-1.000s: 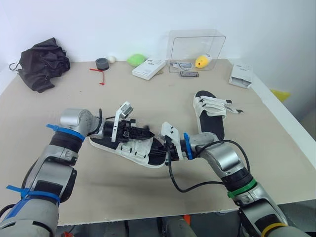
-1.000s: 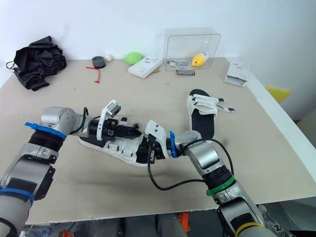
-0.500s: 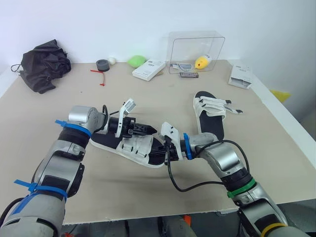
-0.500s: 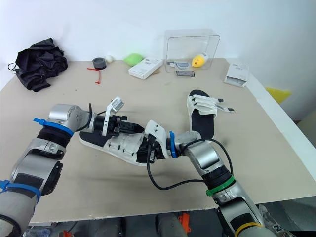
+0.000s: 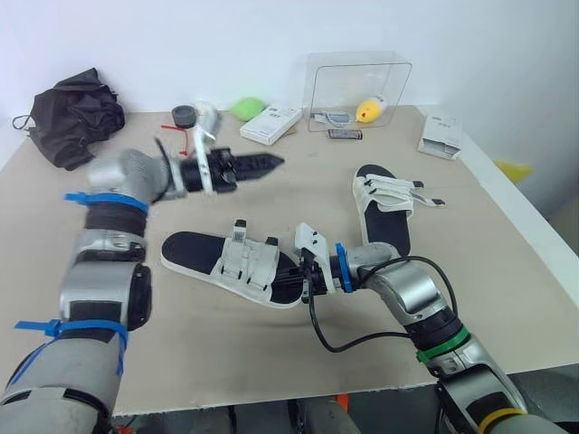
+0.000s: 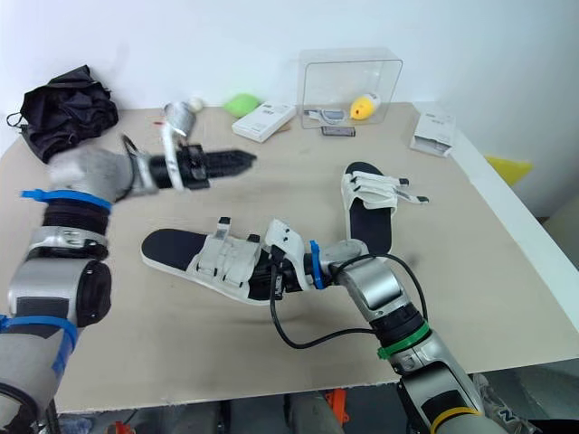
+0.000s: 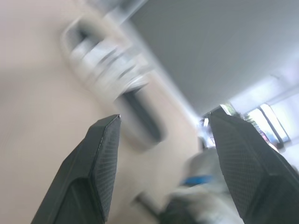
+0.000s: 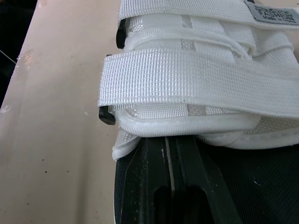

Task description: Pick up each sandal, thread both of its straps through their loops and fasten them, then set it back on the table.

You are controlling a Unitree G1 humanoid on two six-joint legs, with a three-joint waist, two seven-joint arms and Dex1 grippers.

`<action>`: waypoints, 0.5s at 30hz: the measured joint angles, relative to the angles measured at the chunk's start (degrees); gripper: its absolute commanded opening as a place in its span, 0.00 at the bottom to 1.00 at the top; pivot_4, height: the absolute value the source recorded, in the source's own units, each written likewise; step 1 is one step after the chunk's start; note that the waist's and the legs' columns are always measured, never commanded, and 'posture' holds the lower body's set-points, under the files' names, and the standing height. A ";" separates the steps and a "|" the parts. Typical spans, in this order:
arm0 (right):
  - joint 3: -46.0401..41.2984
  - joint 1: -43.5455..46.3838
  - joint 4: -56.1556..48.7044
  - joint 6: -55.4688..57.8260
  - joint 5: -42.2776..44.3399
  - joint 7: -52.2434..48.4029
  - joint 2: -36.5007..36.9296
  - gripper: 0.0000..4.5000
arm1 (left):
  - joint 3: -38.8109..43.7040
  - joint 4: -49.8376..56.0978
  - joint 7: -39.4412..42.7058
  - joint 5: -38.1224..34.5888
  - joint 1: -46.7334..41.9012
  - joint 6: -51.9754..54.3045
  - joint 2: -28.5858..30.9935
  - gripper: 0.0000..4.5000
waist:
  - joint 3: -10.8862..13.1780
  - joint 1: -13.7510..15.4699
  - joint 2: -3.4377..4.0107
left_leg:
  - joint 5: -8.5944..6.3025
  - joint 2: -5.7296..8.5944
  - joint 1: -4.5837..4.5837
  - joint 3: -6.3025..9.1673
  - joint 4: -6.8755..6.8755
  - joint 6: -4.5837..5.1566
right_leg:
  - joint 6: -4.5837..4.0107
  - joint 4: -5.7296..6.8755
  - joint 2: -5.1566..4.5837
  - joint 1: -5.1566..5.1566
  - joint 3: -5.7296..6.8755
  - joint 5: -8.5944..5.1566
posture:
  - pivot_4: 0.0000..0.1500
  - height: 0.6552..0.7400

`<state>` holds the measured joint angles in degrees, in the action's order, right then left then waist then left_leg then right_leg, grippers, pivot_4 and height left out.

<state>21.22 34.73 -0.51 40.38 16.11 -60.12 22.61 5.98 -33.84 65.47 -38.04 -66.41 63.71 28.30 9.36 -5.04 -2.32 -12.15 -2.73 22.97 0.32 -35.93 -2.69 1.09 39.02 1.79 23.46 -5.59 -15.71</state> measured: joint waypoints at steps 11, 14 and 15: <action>-6.00 0.11 -11.38 15.84 1.82 7.13 8.58 0.00 | -4.31 27.07 13.64 5.38 32.76 -22.03 13.38 0.69 | 0.36 2.31 -0.01 | 0.04 0.16 0.58 0.04 -0.34 -0.08 | 0.10 -0.01 -0.36 0.30 0.13 -0.02 | 1.00 1.00; -7.97 0.22 -15.69 19.02 3.89 7.75 10.85 0.00 | -4.38 27.78 13.75 8.28 37.05 -29.93 13.49 0.69 | 0.36 2.44 -0.02 | 0.02 0.13 1.22 0.07 -0.43 -0.04 | 0.09 0.01 -0.34 0.85 0.17 0.01 | 1.00 1.00; -8.23 0.39 -16.29 19.32 4.14 7.77 11.22 0.00 | -4.41 27.77 13.75 8.61 37.48 -30.92 13.47 0.69 | 0.36 2.45 -0.03 | 0.00 0.11 1.37 0.09 -0.47 -0.02 | 0.07 0.01 -0.30 0.97 0.20 0.03 | 1.00 1.00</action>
<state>12.99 35.12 -16.80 59.71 20.25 -52.35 33.83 1.58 -6.07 79.23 -29.43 -28.92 32.79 41.77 9.72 -2.59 -2.35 -12.15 -2.62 24.34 0.41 -36.40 -2.71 1.16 39.02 1.49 24.43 -5.39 -15.69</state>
